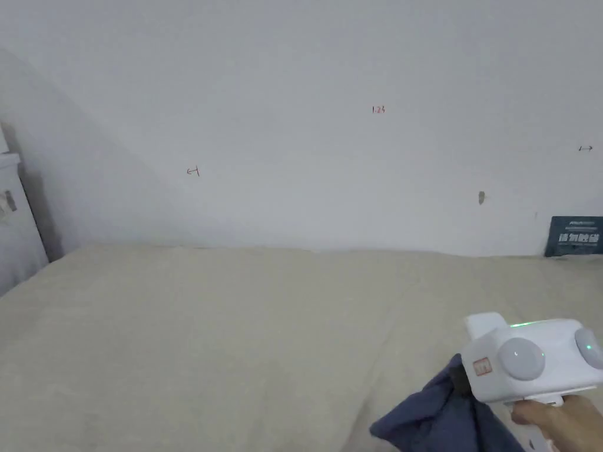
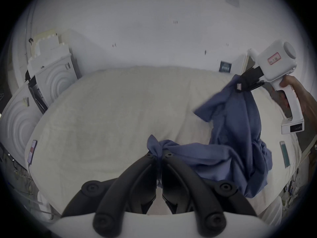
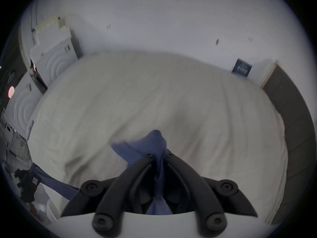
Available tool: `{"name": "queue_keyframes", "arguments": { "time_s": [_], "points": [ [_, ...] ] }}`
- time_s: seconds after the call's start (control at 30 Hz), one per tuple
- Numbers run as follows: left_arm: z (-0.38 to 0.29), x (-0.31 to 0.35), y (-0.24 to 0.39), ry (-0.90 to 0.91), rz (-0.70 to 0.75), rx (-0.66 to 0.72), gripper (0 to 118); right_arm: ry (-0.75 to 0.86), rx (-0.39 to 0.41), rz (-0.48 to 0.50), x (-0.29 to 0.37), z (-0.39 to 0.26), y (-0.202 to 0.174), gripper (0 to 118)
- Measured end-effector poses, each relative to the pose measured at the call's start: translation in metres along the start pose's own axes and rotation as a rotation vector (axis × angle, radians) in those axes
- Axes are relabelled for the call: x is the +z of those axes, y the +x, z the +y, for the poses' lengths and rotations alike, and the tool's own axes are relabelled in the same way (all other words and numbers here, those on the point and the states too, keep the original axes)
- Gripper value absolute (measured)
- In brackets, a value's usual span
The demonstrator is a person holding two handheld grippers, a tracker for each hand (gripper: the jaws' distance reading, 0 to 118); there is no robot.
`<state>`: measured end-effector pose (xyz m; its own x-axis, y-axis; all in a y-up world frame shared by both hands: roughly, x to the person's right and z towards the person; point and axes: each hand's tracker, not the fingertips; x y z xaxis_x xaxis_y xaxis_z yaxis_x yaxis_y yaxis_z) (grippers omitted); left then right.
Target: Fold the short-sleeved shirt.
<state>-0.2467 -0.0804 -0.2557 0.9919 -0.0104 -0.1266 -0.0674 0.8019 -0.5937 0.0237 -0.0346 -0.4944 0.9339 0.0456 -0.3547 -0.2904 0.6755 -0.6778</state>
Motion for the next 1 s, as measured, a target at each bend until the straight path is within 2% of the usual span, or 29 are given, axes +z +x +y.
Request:
{"name": "queue_keyframes", "arguments": {
  "time_s": [0.03,0.1,0.17,0.23,0.27,0.3,0.33,0.37,0.47,0.6,0.63,0.73,1.0],
  "points": [
    [0.010,0.007,-0.002,0.009,0.011,-0.001,3,0.056,-0.036,-0.012,0.031,0.009,0.005,9],
    [0.029,0.023,-0.005,0.074,0.023,-0.016,3,0.048,-0.075,0.029,0.062,0.025,0.017,9],
    [0.050,0.039,-0.010,0.125,0.029,-0.028,3,0.117,-0.054,-0.015,0.101,0.042,0.028,9],
    [0.071,0.059,-0.015,0.194,0.069,-0.021,3,0.186,-0.065,-0.051,0.142,0.052,0.036,9],
    [0.082,0.069,-0.018,0.228,0.071,-0.026,3,0.214,-0.112,0.021,0.150,0.059,0.054,9],
    [0.094,0.078,-0.021,0.260,0.095,-0.003,3,0.265,-0.149,0.013,0.173,0.065,0.066,9],
    [0.107,0.087,-0.025,0.285,0.086,-0.024,3,0.277,-0.139,0.021,0.188,0.069,0.074,9],
    [0.118,0.095,-0.028,0.313,0.109,-0.033,3,0.328,-0.120,-0.017,0.217,0.070,0.059,9],
    [0.153,0.117,-0.040,0.387,0.198,-0.016,3,0.391,-0.126,-0.048,0.267,0.078,0.070,9],
    [0.199,0.152,-0.061,0.469,0.132,0.048,3,0.485,-0.162,-0.021,0.319,0.081,0.069,9],
    [0.209,0.160,-0.064,0.482,0.138,0.063,3,0.494,-0.156,-0.035,0.326,0.083,0.065,9],
    [0.239,0.177,-0.064,0.544,0.242,-0.001,3,0.535,-0.146,-0.049,0.350,0.091,0.062,9],
    [0.284,0.202,-0.074,0.588,0.273,0.040,3,0.643,-0.191,-0.078,0.393,0.109,0.065,9]
  ]
}}
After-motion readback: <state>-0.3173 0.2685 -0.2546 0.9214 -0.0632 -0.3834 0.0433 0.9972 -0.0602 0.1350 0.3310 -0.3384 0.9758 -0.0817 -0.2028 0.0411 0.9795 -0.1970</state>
